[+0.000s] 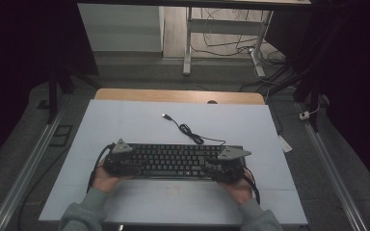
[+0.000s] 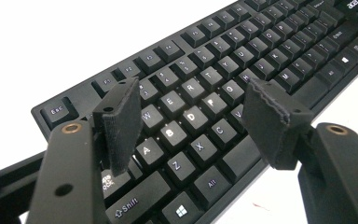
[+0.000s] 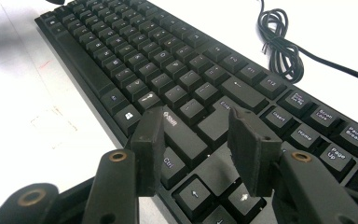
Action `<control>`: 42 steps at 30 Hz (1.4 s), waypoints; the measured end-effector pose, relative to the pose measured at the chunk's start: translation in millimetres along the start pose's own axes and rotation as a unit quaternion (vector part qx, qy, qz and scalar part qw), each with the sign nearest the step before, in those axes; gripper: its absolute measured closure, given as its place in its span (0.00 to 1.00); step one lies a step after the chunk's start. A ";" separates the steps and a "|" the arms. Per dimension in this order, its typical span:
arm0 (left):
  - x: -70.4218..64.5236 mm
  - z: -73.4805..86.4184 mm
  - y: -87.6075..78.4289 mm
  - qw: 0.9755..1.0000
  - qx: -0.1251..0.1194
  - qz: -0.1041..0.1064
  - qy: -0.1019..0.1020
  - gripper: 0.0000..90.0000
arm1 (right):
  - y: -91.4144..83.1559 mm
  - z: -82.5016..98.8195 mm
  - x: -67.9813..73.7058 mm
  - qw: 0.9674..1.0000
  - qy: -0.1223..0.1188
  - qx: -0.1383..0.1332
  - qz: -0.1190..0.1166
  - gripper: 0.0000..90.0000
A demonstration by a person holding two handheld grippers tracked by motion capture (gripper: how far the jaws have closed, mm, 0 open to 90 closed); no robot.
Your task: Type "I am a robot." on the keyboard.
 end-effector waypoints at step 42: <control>-6.2 -19.0 50.7 0.999 0.036 0.016 0.029 0.98 | 2.1 3.6 -1.8 1.000 0.000 0.006 0.007 0.62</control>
Point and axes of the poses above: each handheld gripper's, and its own axes: y roughly forward along the jaws, z roughly out of its underside, x roughly to its left, the point moved 9 cm from there along y, roughly forward along the jaws, and after that the axes turned 12 degrees about z, right-handed, at the moved point
